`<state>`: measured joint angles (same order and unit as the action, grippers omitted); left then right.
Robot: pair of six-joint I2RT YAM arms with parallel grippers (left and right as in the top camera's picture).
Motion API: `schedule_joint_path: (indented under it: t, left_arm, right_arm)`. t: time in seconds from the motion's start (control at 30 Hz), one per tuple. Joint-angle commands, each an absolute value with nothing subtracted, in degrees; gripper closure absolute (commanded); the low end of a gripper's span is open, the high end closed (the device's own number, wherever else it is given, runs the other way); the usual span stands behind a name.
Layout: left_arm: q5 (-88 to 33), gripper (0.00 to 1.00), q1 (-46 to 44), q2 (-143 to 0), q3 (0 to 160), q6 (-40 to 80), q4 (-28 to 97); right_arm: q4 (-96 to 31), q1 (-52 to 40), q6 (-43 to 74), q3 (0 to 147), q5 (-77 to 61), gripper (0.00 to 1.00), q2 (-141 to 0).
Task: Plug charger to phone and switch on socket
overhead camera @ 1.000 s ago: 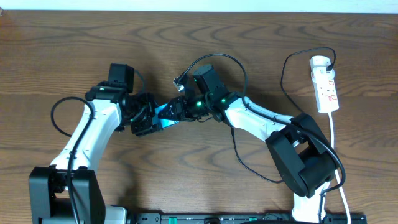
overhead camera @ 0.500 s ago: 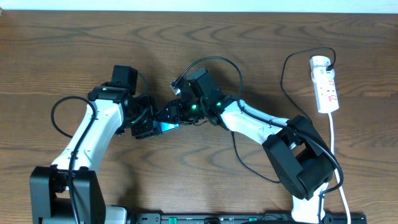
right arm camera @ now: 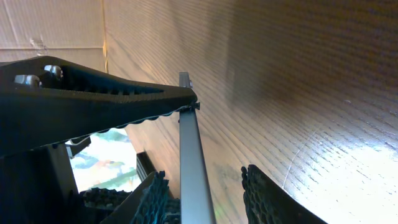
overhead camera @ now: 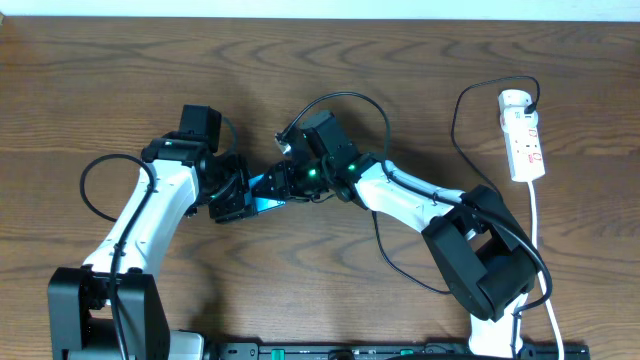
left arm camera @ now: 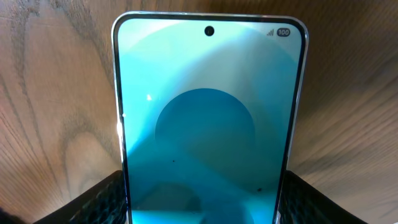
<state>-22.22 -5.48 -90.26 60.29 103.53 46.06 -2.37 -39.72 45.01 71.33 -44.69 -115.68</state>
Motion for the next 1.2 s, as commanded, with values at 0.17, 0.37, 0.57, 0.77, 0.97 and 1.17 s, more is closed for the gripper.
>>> schedule_joint_path:
  t: [0.17,0.37,0.57,0.77,0.97,1.17]
  left_arm:
    - [-21.1,0.93,-5.8,-89.8,60.2,103.5,46.3]
    - [-17.6,0.93,-7.8,-89.8,60.2,103.6,46.2]
    - [-17.3,0.93,-7.9,-89.8,60.2,103.6,46.2]
    - [-17.5,0.93,-7.9,-89.8,60.2,103.6,46.2]
    - [-19.3,0.93,-7.9,-89.8,60.2,103.6,45.8]
    - [-20.5,0.93,-7.9,-89.8,60.2,103.6,45.6]
  right_arm:
    - [-2.8,-40.8,46.4,72.0,-43.6,0.65,-115.4]
    - [-2.9,-41.0,46.7,72.0,-43.1,0.67,-115.4]
    - [-3.3,-41.0,46.7,72.0,-43.0,0.7,-115.4]
    - [-3.5,-41.0,46.7,72.0,-43.0,0.75,-115.4]
    - [-3.6,-41.0,46.7,72.0,-42.9,0.75,-115.4]
    - [-3.7,-41.0,46.7,72.0,-42.8,0.75,-115.4]
